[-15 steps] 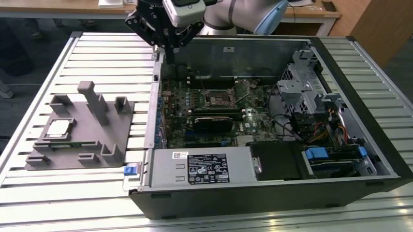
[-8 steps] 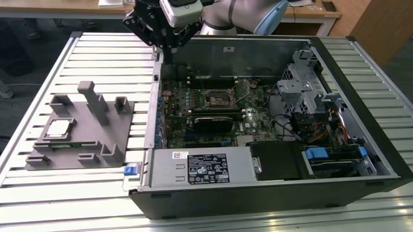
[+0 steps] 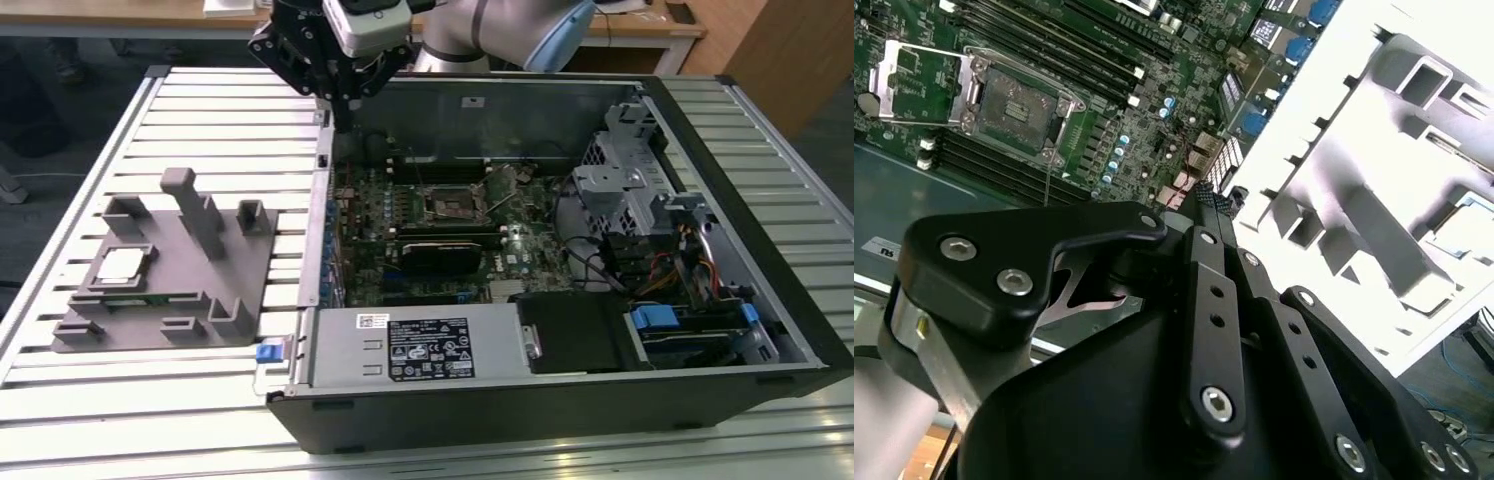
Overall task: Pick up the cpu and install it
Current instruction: 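Reach for the cpu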
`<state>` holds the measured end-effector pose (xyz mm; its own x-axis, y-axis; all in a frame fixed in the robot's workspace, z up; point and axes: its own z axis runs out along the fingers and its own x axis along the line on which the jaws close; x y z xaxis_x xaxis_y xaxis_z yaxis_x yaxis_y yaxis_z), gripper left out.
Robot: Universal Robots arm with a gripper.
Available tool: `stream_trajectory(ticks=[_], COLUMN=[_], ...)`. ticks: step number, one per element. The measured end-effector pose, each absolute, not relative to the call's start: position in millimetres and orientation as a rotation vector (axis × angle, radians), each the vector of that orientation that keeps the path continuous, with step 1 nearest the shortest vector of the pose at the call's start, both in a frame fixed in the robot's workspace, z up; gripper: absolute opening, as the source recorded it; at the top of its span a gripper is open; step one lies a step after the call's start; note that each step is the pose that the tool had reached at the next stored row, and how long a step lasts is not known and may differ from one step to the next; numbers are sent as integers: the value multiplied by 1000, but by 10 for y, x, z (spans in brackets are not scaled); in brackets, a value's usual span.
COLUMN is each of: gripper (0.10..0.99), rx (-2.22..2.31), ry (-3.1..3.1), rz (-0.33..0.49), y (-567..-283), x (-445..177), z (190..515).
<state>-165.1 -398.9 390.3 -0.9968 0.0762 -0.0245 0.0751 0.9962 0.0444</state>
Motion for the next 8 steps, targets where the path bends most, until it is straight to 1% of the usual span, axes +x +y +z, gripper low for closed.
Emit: stream_trajectory(ticks=[8], gripper=[106], rx=[118], ry=[3112], rz=[68], y=[-3989], x=[-1690], z=[3899])
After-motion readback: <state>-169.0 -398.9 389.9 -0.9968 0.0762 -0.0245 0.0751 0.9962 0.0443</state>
